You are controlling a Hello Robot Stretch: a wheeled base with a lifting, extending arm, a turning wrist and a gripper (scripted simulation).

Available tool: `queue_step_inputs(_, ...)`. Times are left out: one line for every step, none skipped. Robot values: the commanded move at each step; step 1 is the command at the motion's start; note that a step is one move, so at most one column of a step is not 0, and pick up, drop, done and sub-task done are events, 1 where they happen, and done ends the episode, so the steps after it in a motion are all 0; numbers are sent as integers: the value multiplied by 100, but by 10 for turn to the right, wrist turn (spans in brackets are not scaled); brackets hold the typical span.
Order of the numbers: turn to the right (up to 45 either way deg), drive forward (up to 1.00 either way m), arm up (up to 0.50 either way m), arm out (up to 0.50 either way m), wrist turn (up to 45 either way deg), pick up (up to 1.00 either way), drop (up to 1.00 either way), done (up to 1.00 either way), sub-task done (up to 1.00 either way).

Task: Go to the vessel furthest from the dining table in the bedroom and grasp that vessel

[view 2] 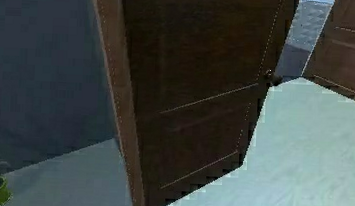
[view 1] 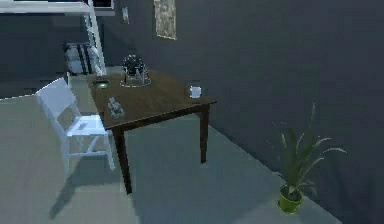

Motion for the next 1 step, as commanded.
queue_step_inputs(0,65,0,0,0,0,0,0,0)
